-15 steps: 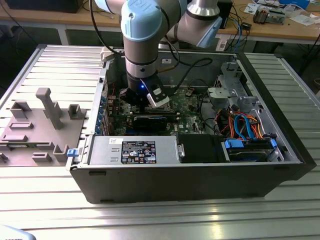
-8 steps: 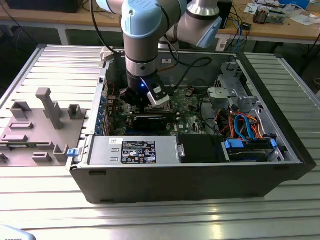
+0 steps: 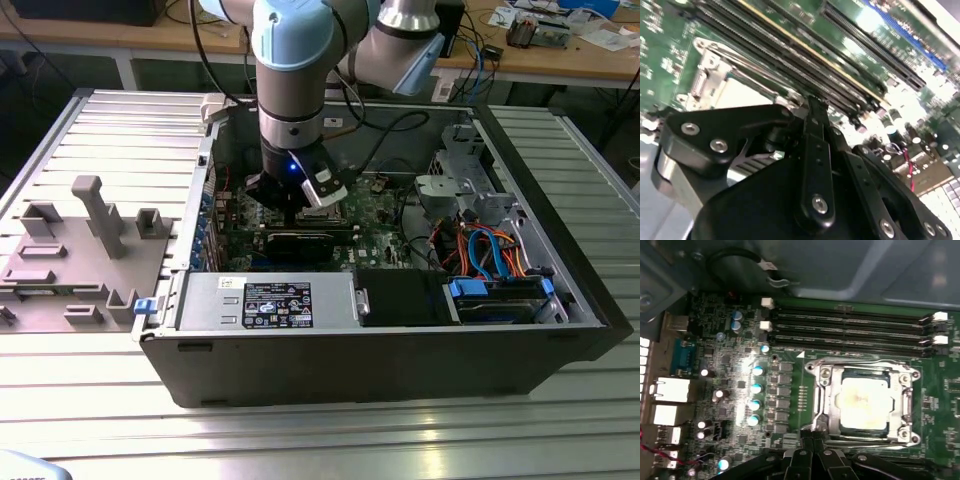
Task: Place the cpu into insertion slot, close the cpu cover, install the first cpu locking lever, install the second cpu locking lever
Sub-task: 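Install the second cpu locking lever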
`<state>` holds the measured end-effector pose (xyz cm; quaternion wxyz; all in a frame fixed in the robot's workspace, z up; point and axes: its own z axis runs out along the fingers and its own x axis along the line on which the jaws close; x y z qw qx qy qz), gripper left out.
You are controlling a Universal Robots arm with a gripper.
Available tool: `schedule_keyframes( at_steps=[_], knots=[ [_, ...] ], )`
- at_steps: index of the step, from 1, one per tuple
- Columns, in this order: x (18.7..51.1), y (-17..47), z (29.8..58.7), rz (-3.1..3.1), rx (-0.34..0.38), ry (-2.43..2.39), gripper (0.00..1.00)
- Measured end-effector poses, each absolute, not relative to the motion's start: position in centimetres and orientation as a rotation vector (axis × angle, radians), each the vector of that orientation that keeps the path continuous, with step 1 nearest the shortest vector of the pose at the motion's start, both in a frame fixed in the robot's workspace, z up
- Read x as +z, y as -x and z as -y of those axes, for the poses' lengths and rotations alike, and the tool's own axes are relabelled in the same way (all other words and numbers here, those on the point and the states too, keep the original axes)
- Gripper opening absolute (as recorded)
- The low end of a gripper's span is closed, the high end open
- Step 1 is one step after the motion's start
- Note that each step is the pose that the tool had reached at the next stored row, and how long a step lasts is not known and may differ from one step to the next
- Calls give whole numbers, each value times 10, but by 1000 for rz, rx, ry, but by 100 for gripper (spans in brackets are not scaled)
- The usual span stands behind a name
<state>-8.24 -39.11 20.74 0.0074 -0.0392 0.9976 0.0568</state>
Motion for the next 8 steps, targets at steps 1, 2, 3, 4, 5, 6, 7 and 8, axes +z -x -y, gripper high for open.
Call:
schedule_keyframes(
  at_steps=[1,2,3,4,5,6,7,8],
  knots=[
    [208,79,391,-3120,178,123,11],
    [208,73,390,-3122,178,123,11],
    [208,68,389,-3123,178,123,11],
    [208,64,389,-3126,178,122,11],
    [208,57,387,-3128,179,123,11],
    [208,54,386,-3130,179,122,11],
    [208,50,385,-3131,179,122,11],
    [208,49,384,-3131,179,122,11]
  ],
)
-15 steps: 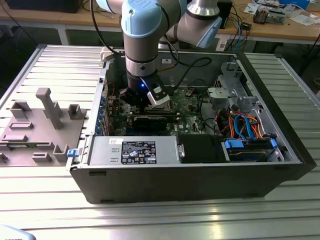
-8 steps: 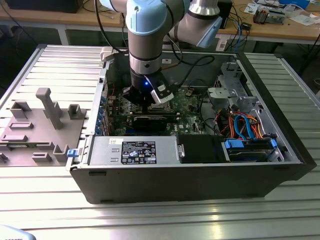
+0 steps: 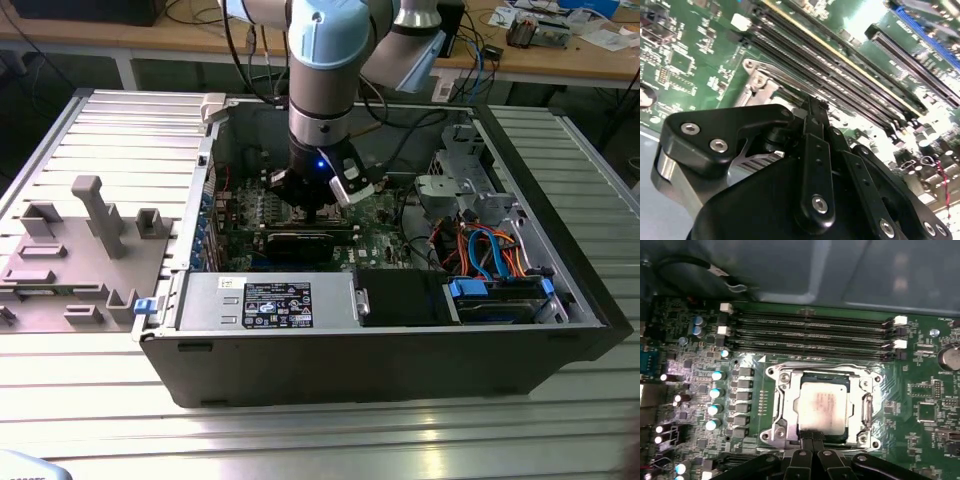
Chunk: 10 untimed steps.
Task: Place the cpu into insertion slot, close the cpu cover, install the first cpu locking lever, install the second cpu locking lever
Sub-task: 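Install the second cpu locking lever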
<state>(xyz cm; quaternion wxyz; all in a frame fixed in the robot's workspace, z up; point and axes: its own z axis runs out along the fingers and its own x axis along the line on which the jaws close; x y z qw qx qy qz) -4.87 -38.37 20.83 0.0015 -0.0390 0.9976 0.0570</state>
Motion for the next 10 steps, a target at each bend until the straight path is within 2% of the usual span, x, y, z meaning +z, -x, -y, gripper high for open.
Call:
schedule_keyframes(
  at_steps=[10],
  knots=[
    [216,48,378,-3132,166,122,11]
  ],
)
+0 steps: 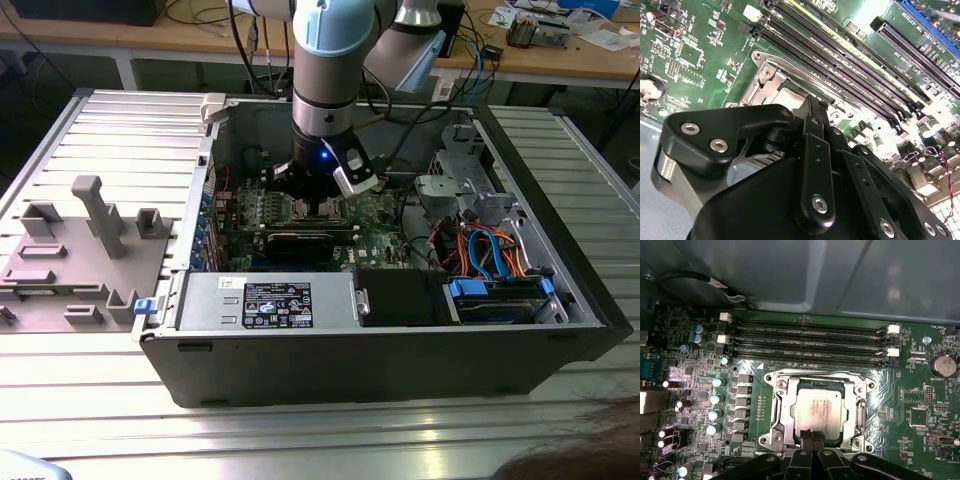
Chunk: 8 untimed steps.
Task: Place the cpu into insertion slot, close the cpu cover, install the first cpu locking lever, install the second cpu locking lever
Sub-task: 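Install the second cpu locking lever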
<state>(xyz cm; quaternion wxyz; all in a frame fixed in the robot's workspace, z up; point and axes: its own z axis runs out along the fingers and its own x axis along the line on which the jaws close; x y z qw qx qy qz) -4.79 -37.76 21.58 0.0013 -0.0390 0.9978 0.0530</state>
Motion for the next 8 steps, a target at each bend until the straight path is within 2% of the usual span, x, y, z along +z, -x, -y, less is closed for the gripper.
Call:
schedule_keyframes(
  at_steps=[8],
  knots=[
    [221,48,377,-3133,159,122,11]
  ],
)
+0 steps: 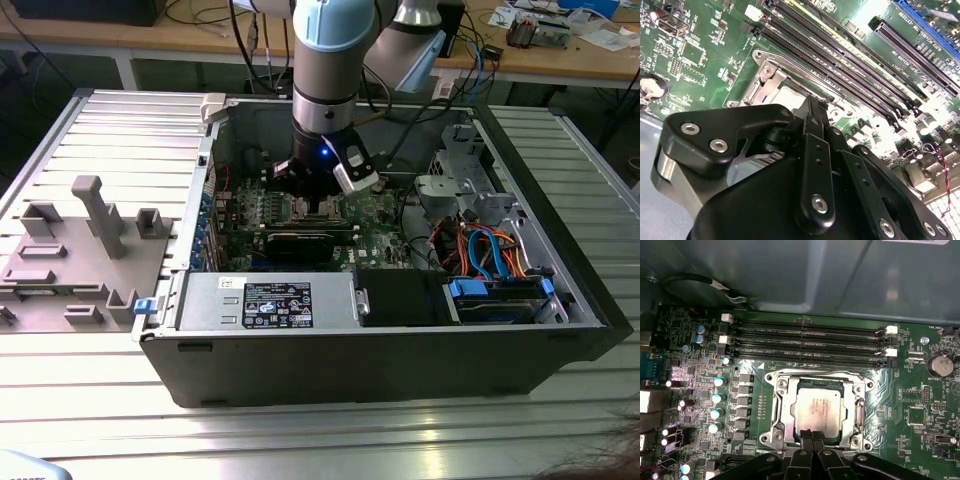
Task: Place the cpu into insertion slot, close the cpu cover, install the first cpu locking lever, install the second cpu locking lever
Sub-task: 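Install the second cpu locking lever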
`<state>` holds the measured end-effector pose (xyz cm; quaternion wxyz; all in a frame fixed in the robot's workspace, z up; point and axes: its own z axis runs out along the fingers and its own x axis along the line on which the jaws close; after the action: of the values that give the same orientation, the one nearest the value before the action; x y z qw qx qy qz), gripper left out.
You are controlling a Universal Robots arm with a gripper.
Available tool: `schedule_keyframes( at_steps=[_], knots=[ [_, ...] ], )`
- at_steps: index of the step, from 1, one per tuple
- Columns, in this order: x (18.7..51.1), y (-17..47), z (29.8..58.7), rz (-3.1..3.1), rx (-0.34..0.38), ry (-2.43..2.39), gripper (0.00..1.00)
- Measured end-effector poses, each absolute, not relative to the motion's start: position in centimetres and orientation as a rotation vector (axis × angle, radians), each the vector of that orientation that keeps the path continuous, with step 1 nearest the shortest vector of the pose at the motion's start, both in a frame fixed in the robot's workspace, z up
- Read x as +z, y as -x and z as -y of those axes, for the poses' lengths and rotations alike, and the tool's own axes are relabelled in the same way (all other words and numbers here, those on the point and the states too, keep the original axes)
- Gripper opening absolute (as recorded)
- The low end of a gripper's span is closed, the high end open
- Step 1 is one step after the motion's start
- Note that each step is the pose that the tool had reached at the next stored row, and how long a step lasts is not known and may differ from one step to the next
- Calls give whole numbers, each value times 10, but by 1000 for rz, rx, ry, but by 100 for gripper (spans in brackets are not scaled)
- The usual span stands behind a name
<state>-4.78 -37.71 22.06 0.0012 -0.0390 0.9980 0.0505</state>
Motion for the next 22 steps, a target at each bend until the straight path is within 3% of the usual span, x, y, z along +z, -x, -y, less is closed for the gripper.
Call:
schedule_keyframes(
  at_steps=[22],
  knots=[
    [239,47,366,-3134,143,122,11]
  ],
)
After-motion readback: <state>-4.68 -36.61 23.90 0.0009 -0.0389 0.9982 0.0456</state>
